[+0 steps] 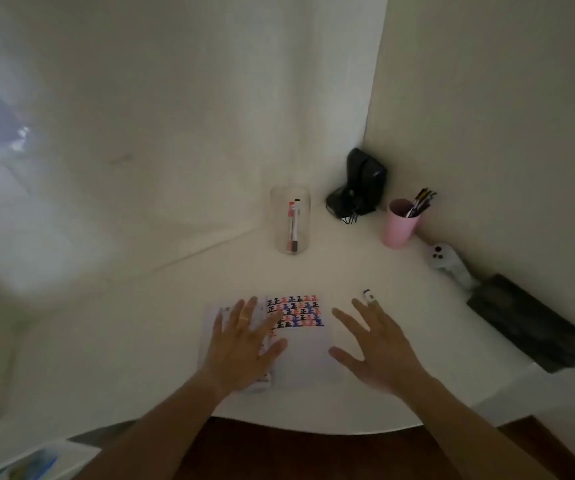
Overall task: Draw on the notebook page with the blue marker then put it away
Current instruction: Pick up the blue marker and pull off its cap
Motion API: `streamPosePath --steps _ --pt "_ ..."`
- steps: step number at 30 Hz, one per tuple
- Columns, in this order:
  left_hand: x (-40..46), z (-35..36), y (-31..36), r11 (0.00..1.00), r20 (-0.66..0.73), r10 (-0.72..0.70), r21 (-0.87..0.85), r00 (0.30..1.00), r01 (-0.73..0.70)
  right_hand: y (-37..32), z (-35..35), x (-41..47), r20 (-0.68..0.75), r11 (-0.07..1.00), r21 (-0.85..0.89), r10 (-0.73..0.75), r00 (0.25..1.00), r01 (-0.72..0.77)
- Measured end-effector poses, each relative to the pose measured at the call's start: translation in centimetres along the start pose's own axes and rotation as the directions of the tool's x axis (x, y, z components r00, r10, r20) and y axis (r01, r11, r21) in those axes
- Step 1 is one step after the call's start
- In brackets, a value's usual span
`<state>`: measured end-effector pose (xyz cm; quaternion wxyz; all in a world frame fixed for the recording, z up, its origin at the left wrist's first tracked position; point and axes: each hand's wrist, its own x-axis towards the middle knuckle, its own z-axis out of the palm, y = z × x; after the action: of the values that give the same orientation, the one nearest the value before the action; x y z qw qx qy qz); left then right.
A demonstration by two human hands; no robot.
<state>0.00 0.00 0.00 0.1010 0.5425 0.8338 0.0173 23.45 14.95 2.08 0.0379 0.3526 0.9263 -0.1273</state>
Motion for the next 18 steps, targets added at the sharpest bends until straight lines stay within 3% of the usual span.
streamPosePath --steps 5,8,15,18 --pt "0.5 7.8 -0.8 1.000 -0.169 0.006 -0.009 0.986 -0.007 3.9 7.2 1.5 -0.151 0.988 -0.083 0.115 0.982 -0.128" --pt "0.6 10.1 -1.0 0.999 -0.294 0.017 0.037 0.956 -0.007 4.8 10.1 1.6 -0.270 0.986 -0.098 0.106 0.957 -0.137" --pt "0.5 10.6 -0.9 0.999 -0.296 -0.026 -0.027 0.955 0.018 4.8 11.3 1.3 -0.409 0.996 0.026 0.089 0.908 -0.086" --pt "0.7 10.6 -0.7 1.000 -0.292 -0.023 -0.019 0.956 0.018 5.0 11.5 1.1 -0.508 1.000 0.003 -0.025 0.861 0.031"
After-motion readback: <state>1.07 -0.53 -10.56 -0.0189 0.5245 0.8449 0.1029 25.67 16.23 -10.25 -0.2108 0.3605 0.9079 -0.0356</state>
